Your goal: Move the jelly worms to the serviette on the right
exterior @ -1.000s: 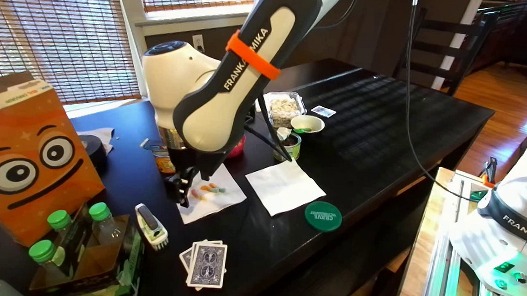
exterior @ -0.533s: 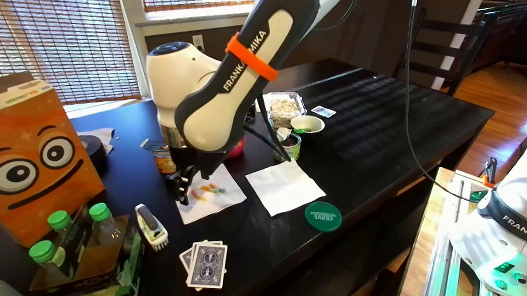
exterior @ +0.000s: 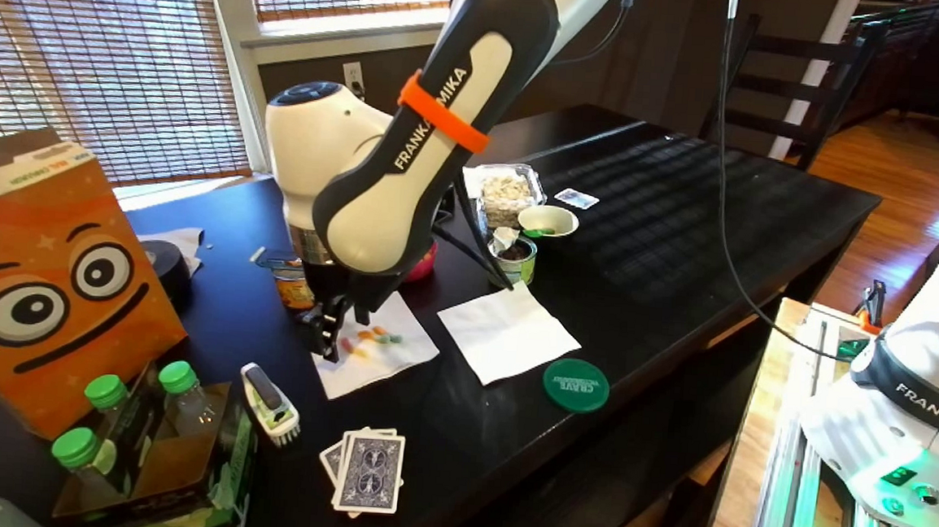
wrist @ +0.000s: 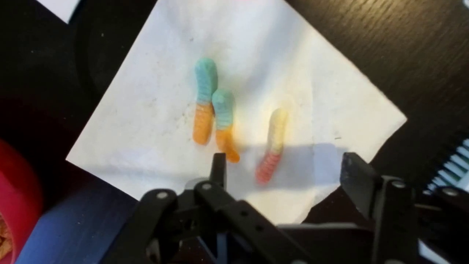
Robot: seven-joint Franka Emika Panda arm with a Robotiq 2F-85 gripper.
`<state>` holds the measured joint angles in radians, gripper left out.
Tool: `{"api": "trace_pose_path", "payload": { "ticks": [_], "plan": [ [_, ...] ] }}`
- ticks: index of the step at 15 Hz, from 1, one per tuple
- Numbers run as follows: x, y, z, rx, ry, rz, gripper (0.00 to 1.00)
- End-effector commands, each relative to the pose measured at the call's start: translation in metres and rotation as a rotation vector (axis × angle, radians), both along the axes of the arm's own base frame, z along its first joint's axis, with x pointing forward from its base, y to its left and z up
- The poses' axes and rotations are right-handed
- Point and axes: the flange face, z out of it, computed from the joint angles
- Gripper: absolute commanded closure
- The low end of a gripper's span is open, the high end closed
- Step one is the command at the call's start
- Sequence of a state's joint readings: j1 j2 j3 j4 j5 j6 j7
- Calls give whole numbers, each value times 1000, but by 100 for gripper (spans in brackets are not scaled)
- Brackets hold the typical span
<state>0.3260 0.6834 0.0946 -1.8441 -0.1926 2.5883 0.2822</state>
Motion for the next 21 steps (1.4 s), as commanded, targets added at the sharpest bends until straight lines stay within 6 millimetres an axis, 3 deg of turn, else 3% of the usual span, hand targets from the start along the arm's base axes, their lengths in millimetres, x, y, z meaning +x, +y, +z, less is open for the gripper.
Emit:
{"api": "trace_pose_path", "payload": {
  "ticks": [1,3,4,7,10,13,18,19,21],
  "plan": [
    [9,3,-7,18,5,3,37],
    [10,3,-9,20,6,2,41],
    [11,3,-9,20,6,3,39],
    [11,3,-10,22,6,4,45],
    [12,3,-9,23,3,6,57],
    [12,3,-8,23,1,7,55],
    [13,3,-8,26,0,9,67],
    [13,3,-8,27,0,9,73],
    [13,3,-8,27,1,10,72]
  ]
}}
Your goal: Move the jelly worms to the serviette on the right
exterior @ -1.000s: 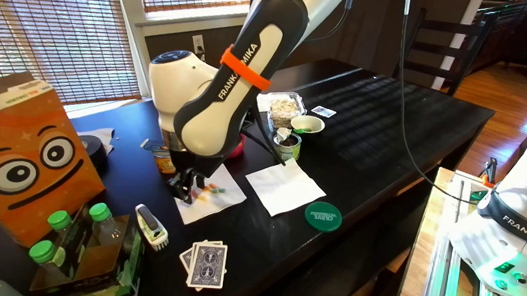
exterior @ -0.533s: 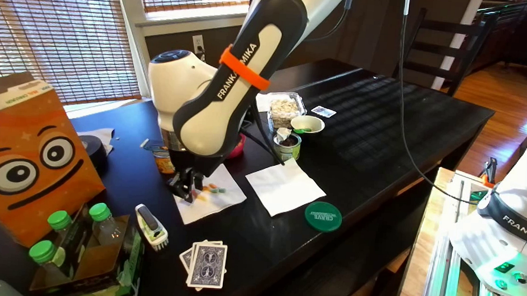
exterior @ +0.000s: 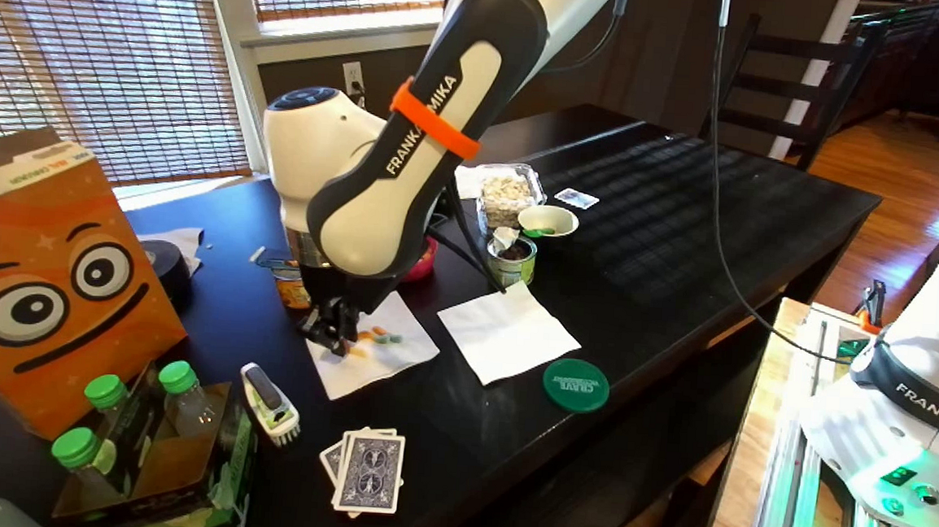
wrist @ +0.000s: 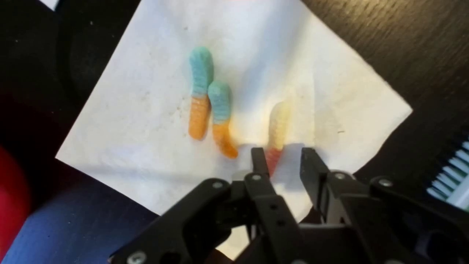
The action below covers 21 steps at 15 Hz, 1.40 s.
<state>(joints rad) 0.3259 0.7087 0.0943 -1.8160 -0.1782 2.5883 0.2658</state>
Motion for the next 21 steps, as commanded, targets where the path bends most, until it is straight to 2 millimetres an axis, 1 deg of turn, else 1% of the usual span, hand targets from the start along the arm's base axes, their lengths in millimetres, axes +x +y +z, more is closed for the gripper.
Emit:
{"api": "trace_pose_path", "payload": {
  "ticks": [1,3,4,5,6,7,8,9,10,12,13,15,17,21],
  "plan": [
    [7,2,-2,19,-1,7,75],
    [7,2,-2,19,-1,7,81],
    [7,2,-2,19,-1,7,83],
    [7,1,-2,19,-2,6,87],
    [7,1,-2,19,-3,5,83],
    [7,1,-2,18,-3,5,85],
    [7,1,-1,18,-4,4,84],
    [7,1,-1,17,-4,3,63],
    [7,1,0,17,-4,2,60],
    [6,0,1,15,-4,0,46],
    [5,0,1,14,-3,-1,41],
    [5,0,0,16,1,-1,51],
    [4,0,-2,18,4,0,69],
    [4,-2,-3,20,6,-5,96]
  ]
}}
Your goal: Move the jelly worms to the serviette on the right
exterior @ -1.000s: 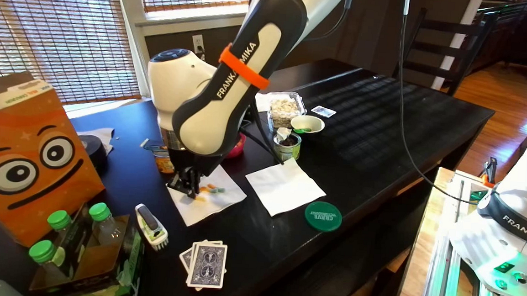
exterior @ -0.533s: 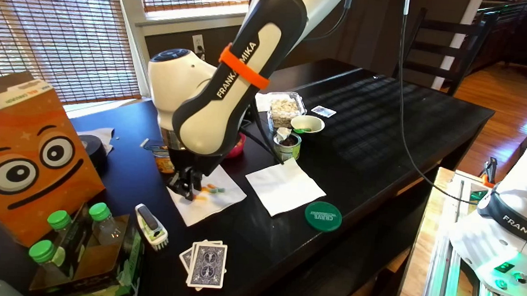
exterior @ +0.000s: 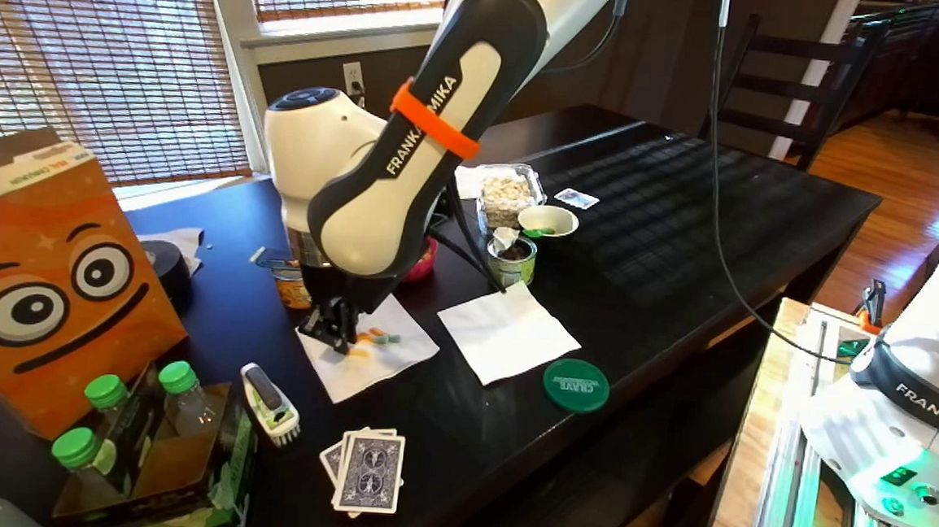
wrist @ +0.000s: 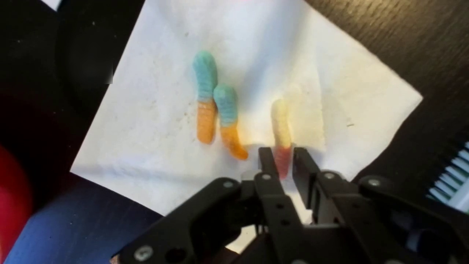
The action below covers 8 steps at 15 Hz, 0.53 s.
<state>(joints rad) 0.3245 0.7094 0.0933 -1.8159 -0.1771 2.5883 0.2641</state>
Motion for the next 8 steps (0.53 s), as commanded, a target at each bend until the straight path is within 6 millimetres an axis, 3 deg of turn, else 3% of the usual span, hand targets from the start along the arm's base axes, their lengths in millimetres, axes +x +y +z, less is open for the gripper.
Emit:
{"api": "trace_pose_path", "payload": {
  "ticks": [1,8],
  "plan": [
    [3,-1,-3,21,6,-4,98],
    [4,-3,3,30,-1,-23,99]
  ]
}}
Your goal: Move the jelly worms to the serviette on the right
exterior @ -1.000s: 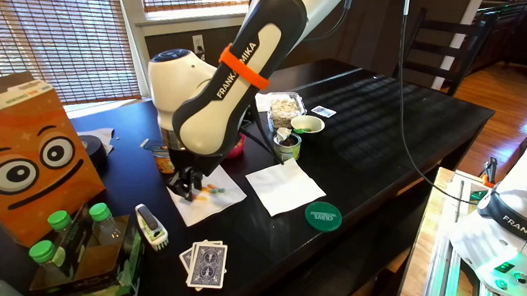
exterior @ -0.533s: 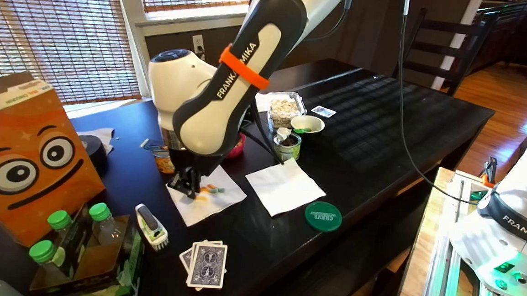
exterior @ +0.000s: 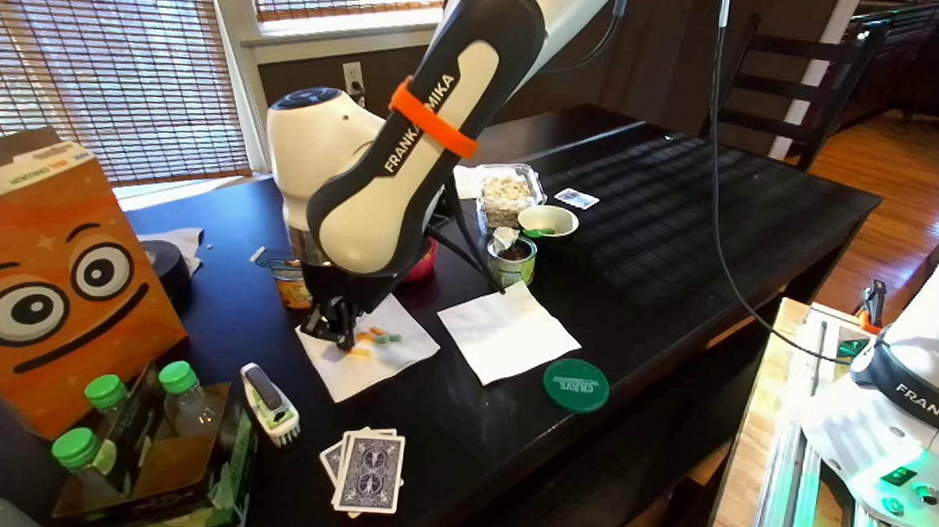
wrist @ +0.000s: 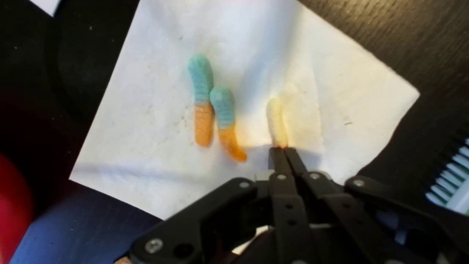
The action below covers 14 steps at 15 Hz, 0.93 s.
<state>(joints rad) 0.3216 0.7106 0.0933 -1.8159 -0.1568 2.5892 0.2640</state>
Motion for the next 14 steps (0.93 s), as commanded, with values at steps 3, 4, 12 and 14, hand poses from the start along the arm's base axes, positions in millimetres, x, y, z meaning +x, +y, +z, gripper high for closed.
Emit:
{"api": "trace_pose_path", "payload": {
  "ticks": [3,4,12,14],
  "plan": [
    [2,-1,18,21,-23,-8,99],
    [1,-1,25,21,-29,-8,99],
    [-23,-27,71,-16,-29,-65,99],
    [-41,-41,73,-27,-8,-104,99]
  ]
}}
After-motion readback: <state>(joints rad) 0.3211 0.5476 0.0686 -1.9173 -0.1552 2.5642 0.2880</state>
